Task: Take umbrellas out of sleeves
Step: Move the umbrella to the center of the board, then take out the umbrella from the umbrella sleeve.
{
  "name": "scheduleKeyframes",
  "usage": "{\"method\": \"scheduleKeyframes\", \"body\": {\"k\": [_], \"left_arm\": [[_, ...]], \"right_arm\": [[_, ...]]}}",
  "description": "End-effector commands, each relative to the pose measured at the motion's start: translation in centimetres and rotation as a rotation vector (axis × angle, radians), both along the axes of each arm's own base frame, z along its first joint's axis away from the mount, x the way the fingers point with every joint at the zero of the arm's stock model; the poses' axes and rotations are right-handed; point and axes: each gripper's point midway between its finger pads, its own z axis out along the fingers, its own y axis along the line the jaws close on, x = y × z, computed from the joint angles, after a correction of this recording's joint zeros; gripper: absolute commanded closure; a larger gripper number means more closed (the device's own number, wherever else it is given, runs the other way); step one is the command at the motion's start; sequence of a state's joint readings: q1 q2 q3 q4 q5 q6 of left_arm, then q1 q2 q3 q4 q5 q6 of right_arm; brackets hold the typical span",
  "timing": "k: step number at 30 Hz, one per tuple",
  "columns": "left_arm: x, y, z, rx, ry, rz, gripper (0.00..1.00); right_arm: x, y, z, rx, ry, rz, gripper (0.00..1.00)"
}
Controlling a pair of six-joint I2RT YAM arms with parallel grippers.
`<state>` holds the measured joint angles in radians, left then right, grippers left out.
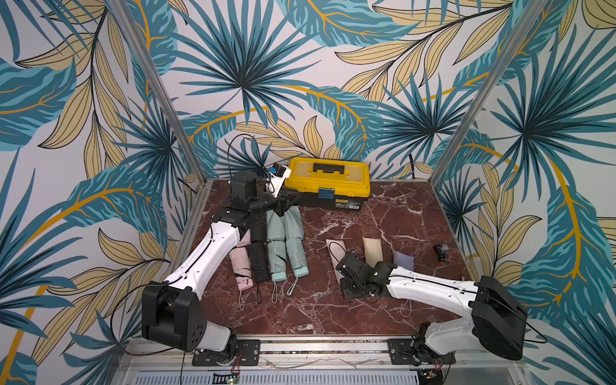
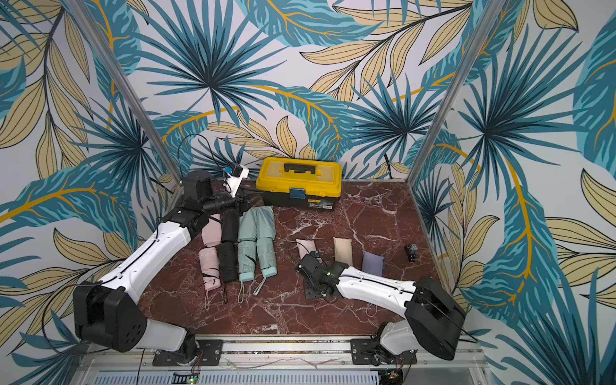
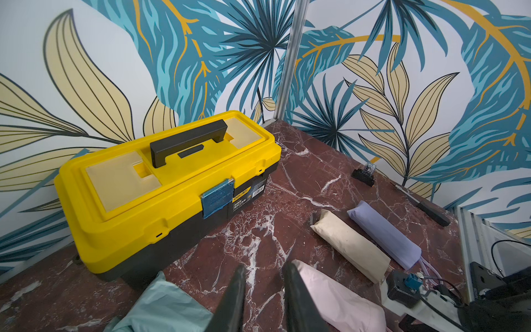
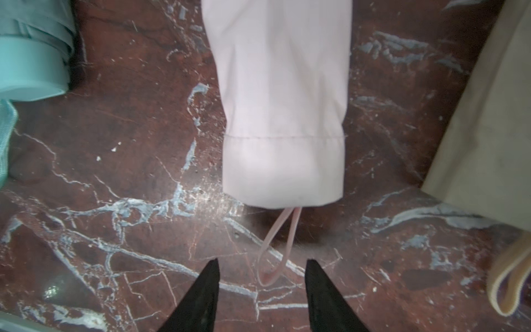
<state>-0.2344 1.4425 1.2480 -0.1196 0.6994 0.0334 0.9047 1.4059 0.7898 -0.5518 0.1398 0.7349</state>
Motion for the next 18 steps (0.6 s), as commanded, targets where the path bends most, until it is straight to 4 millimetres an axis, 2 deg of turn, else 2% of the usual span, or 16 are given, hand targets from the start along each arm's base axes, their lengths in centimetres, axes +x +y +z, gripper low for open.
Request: {"method": "scheduleKeyframes", "body": {"k": [1,6,18], "left_arm": [[0.4,0.2,0.2,-0.003,-0.014,0.002,0.75],[0.5,0.2,0.1,-0.006,-0.007,0.003,0.75],[0.4,0.2,0.3,-0.005,-0.015,0.003,0.74]], "right_arm": [[0.2,0.5,-0.8,0.008,0.013,-0.043,0.51],[0.5,-1.3,-1.7,-0.095,0.006,-0.133,0.55],[0.1,-2.1,-2.4,-0.113,0.007,-0.162,0.75]]}}
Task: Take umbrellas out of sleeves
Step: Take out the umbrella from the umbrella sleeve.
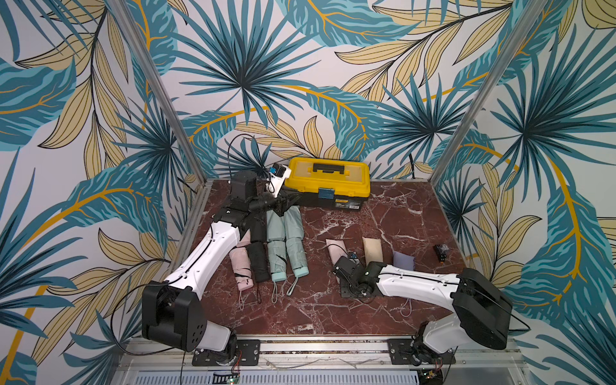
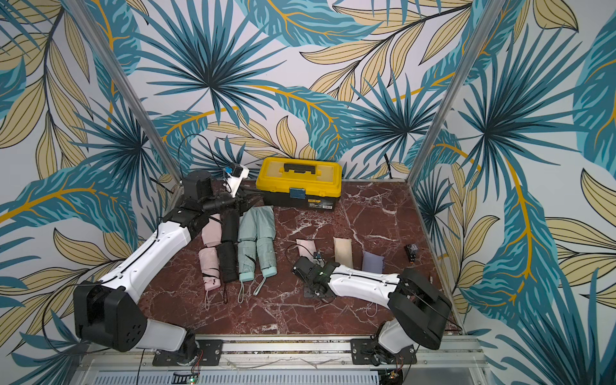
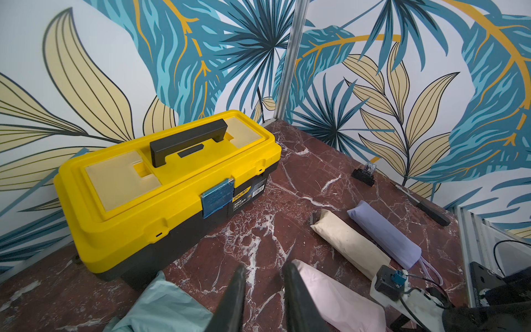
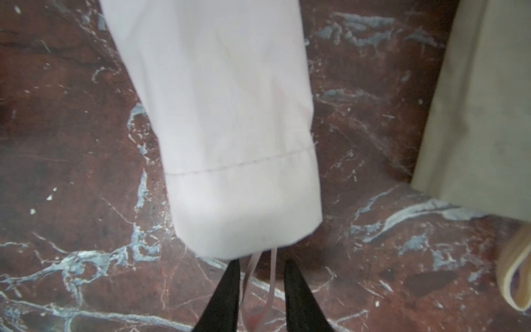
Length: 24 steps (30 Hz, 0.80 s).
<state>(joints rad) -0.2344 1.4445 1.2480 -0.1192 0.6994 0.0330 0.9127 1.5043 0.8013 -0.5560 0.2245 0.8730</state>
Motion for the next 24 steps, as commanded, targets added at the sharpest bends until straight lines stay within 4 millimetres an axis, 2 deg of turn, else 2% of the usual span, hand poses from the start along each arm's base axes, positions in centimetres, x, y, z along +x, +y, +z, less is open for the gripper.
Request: {"method": "scheduleKeyframes", "body": {"k": [1,7,21,24], "left_arm": [[0.3,0.3,0.4,-0.006,-0.017,0.004,0.74],[0.3,0.2,0.4,-0.006,-0.016,0.002,0.74],[0.3,0.2,0.3,-0.007,-0.012,0.001,0.74],[0.4,0.2,0.3,-0.008,-0.011,0.002,0.74]], "right_arm": [[-0.6,-1.1,-0.4,-0.034,0.003,-0.016,0.76],[-1.0,-1.6,-0.7,-0.048,0.011,-0.017,0.79],[-1.8,-2.5,-1.1,-0.061,0.014,-0.027,0.81],[-1.8,-2.6,-1.1,-0.06,0.01,-0.027,0.85]]}}
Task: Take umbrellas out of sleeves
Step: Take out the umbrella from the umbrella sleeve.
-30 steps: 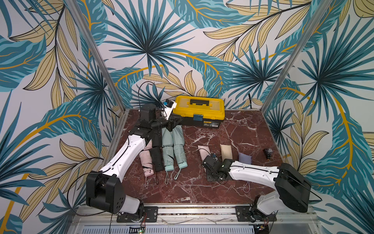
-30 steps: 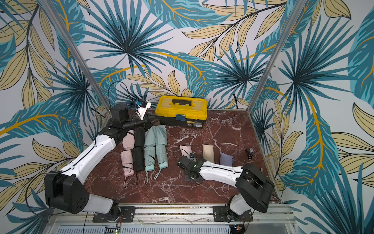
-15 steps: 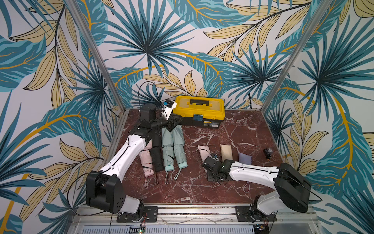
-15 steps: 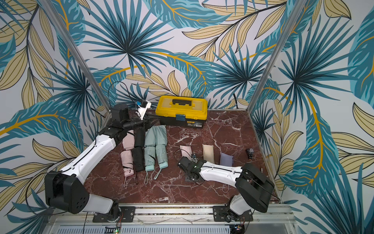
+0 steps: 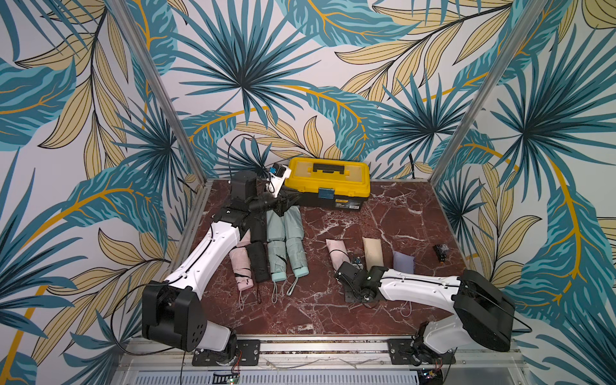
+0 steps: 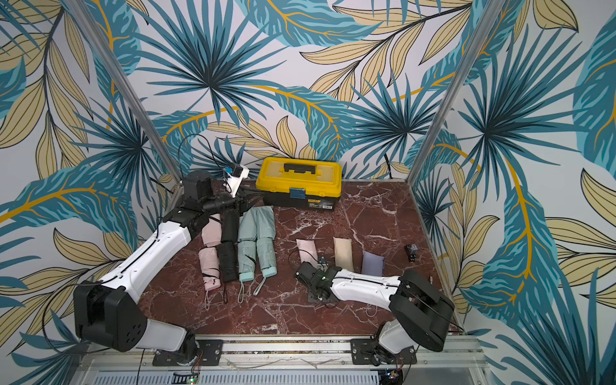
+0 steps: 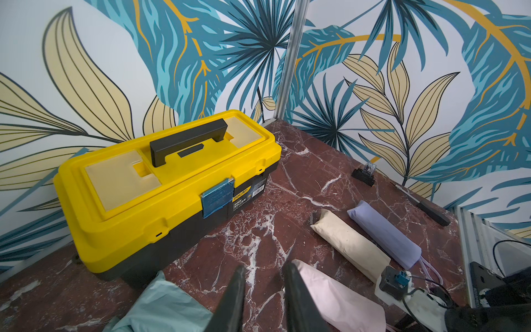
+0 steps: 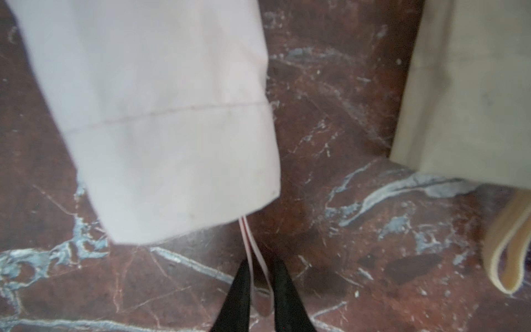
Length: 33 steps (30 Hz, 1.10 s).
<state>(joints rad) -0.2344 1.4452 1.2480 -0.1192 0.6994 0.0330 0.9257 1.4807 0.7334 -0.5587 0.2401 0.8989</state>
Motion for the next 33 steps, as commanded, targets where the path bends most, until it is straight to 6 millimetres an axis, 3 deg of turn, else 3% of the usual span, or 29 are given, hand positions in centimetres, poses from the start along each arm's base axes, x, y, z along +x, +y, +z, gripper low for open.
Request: {"method": "scheduleKeyframes", "body": {"k": [1,7,11,22,27,30,33], "left_arm": [[0.3,0.2,0.2,-0.008,-0.009,0.001,0.74],[0.3,0.1,0.3,-0.01,-0.007,-0.002,0.74],[0.4,0.1,0.2,-0.01,-0.007,-0.003,0.75],[-0.1,-1.7,-0.9,-0.023,0.023,-0.108,0.75],[-1.3,-4.4,-3.0,-0.028,0.052,-0.266,0.73],[-2.6,-7.1,-5.9,0.006,0.063,-0.378,0.73],[-3.8,-8.6,-8.1,0.049,0.058,-0.457,0.7]], "right_arm": [[-0.4,-0.9,0.1,-0.022,-0.008,-0.011,0.86],[-0.3,-0.8,0.1,-0.02,-0.013,-0.009,0.91],[-0.4,-0.9,0.2,-0.018,-0.014,-0.004,1.0],[-1.3,-2.1,0.0,-0.004,-0.029,0.014,1.0],[-1.6,-2.6,-0.3,0.005,-0.038,0.018,1.0],[-1.7,-3.0,-0.4,-0.01,-0.042,0.02,1.0],[-1.7,-3.5,-0.3,-0.015,-0.054,0.016,1.0]]}}
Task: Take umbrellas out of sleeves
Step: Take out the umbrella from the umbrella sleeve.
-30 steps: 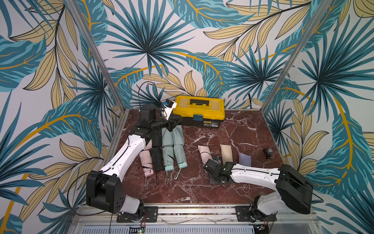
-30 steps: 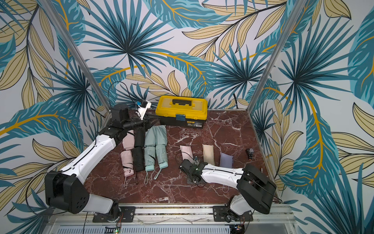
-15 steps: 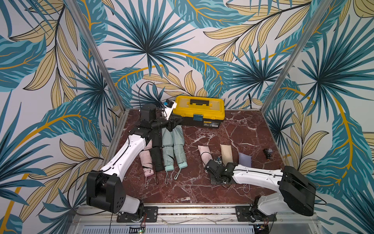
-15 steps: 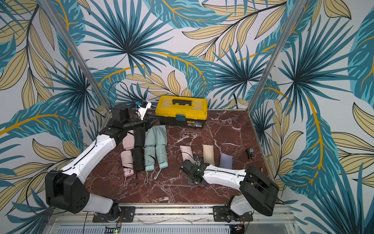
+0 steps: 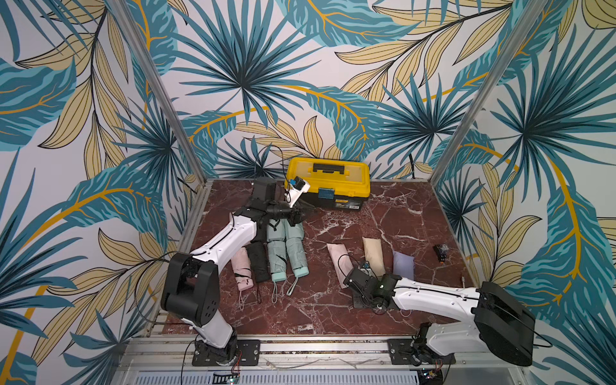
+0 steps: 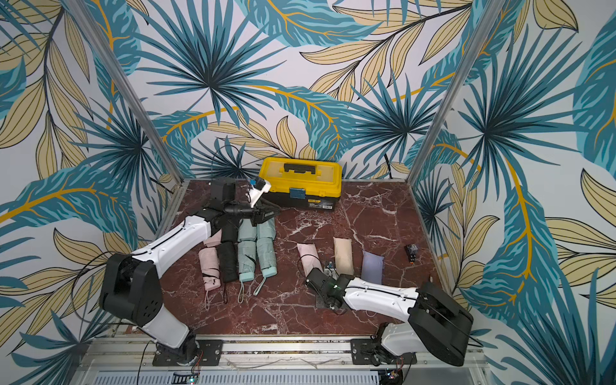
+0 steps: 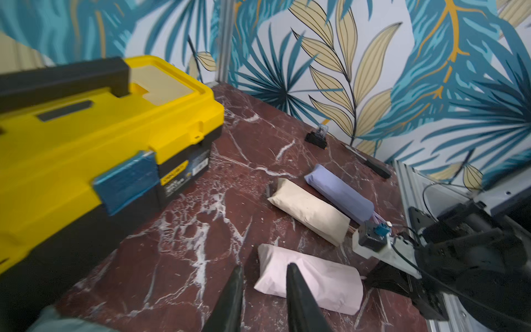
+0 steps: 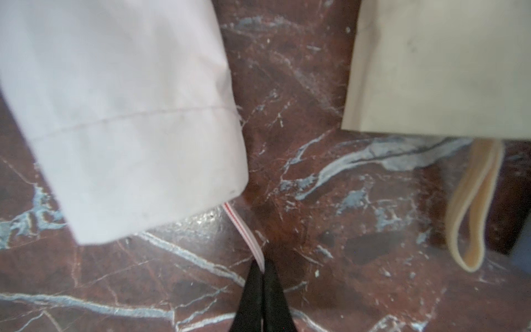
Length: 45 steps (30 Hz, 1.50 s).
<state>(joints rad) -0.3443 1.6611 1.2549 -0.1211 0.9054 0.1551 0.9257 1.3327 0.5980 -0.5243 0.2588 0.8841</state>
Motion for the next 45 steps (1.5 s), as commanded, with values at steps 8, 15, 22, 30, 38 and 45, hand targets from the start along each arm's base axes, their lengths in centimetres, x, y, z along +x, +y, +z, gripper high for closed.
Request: {"method": "scheduleKeyframes", "body": {"k": [8,15,22,30,38,45], "left_arm": [[-6.2,-4.2,-10.3,0.414,-0.105,-0.327,0.67],[-8.4,-3.8,-17.6,0.807,-0.143,-0.463,0.68],[-7.4,-3.2,-18.6,0.96,-0.162,-0.447,0.68],[-4.8,-3.1,-18.4,1.044,-0.218,-0.378,0.68],[-3.1,-4.7,-19.5,1.036,-0.255,-0.424,0.69],[-1.2,-5.4,-19.8,1.046,-0.276,-0.402,0.63]], "right_arm": [[-1.1,-1.3,-0.2,0.049,-0.033,-0.006,1.0],[-2.0,-1.7,-1.3,0.066,-0.017,0.001,1.0],[-2.7,-1.3,-1.8,0.122,0.004,0.011,1.0],[-2.6,-1.5,-2.0,0.107,-0.003,0.022,1.0],[-2.7,-1.3,-2.3,0.118,0.003,0.02,1.0],[-2.9,-1.7,-2.5,0.124,-0.001,0.012,1.0]]}}
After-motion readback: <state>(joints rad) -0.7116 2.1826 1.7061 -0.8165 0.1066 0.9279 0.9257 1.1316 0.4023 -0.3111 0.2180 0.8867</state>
